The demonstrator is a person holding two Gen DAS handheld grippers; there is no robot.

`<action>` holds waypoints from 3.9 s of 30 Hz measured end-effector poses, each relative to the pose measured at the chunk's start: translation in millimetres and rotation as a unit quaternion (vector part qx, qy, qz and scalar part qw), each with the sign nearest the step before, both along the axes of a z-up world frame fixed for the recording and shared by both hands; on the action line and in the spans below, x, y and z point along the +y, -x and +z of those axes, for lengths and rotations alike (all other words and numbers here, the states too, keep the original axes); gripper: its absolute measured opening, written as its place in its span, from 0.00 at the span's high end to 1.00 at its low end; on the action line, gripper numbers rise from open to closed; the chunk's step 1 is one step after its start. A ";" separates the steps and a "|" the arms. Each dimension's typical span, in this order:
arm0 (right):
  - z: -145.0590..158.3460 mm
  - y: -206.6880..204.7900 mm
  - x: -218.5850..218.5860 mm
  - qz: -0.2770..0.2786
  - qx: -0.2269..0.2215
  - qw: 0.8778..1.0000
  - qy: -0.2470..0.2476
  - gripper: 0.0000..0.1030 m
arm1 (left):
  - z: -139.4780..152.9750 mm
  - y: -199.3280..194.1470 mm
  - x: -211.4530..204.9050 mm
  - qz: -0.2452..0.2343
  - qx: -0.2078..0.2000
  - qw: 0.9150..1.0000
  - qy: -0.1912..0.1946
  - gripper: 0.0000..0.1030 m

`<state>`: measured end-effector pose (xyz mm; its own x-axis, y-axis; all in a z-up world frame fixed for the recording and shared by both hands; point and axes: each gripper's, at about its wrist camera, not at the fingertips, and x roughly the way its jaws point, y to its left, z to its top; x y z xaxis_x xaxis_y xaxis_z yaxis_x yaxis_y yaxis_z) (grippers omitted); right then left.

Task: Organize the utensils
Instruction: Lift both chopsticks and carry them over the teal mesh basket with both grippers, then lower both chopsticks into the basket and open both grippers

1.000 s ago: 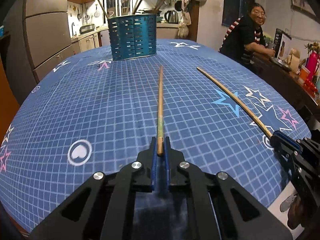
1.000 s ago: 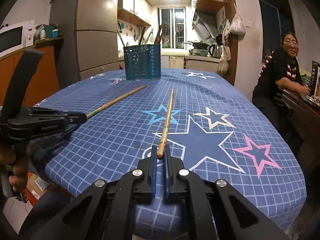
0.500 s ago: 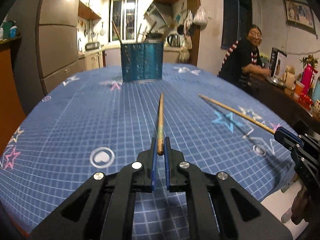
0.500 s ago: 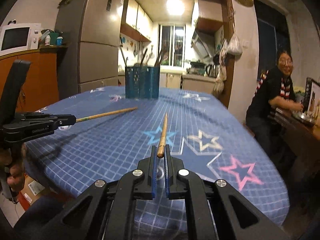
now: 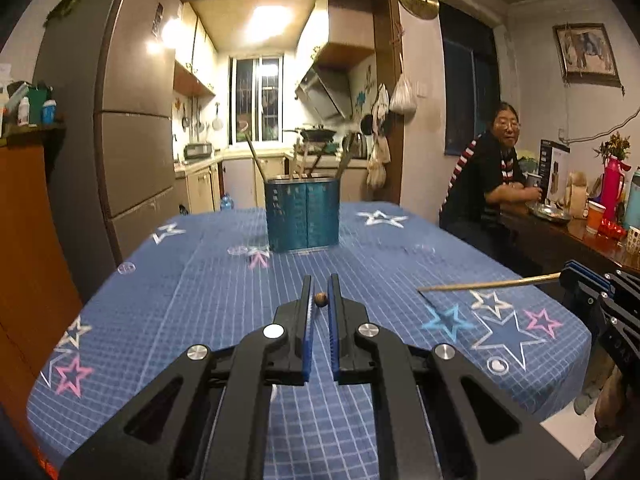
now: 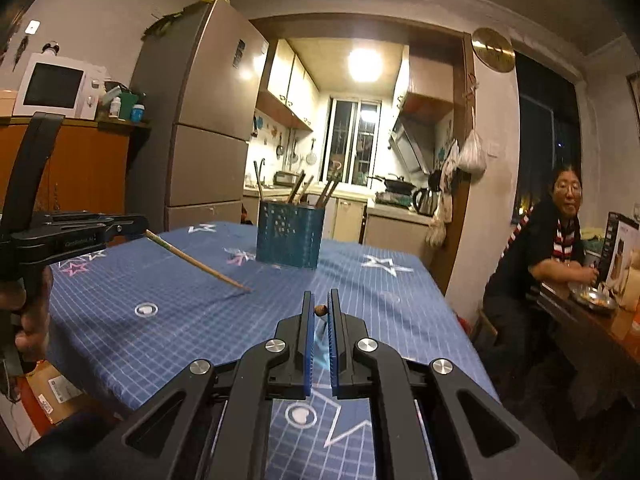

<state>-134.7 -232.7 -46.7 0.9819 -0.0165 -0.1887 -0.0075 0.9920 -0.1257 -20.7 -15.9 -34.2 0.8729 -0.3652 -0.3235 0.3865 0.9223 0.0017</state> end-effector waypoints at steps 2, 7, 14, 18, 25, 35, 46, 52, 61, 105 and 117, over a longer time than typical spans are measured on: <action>6.1 -2.5 -1.3 0.002 -0.004 1.000 -0.001 0.93 | 7.5 -4.1 2.7 0.001 -0.005 1.000 0.005 0.95; 21.1 -11.5 -2.9 0.010 -0.013 1.000 0.004 0.93 | 26.7 -13.5 6.3 0.006 -0.026 1.000 0.015 0.95; 50.7 -48.0 -10.5 0.026 -0.016 0.999 0.016 0.93 | 41.3 -27.1 5.3 0.002 -0.030 0.999 0.028 0.95; 63.0 -81.9 -22.3 0.041 0.010 0.999 -0.003 0.93 | 44.9 -34.6 5.1 0.000 -0.028 0.999 0.034 0.95; 70.3 -108.6 -34.3 0.044 0.022 0.999 -0.007 0.93 | 48.4 -44.6 8.7 0.001 -0.030 0.999 0.039 0.95; 46.2 -144.8 -40.7 0.033 0.021 0.999 -0.019 0.93 | 47.4 -52.3 17.6 0.014 -0.029 0.998 0.050 0.95; 89.2 -159.3 -47.7 0.055 0.045 0.997 -0.029 0.93 | 63.8 -76.8 13.7 0.011 -0.025 0.999 0.041 0.95; 117.7 -194.3 -63.8 0.076 0.107 0.990 -0.061 0.93 | 77.2 -104.8 4.7 0.008 -0.013 0.999 0.031 0.95; 171.6 -246.0 -64.1 0.096 0.138 0.983 -0.071 0.93 | 110.5 -145.2 -11.7 -0.011 -0.011 1.000 0.023 0.95; 214.4 -443.4 -4.5 0.105 0.242 0.962 -0.068 0.93 | 169.7 -339.7 -68.5 0.042 0.025 0.999 0.005 0.95; 171.9 -456.3 12.0 0.108 0.265 0.957 -0.055 0.92 | 123.6 -357.0 -73.1 0.046 0.068 0.996 -0.017 0.84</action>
<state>321.6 -220.7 125.2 0.7258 0.2237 -0.6505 -0.2473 0.9673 0.0568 336.3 -89.0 89.4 0.8488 -0.2734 -0.4524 0.2999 0.9539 -0.0139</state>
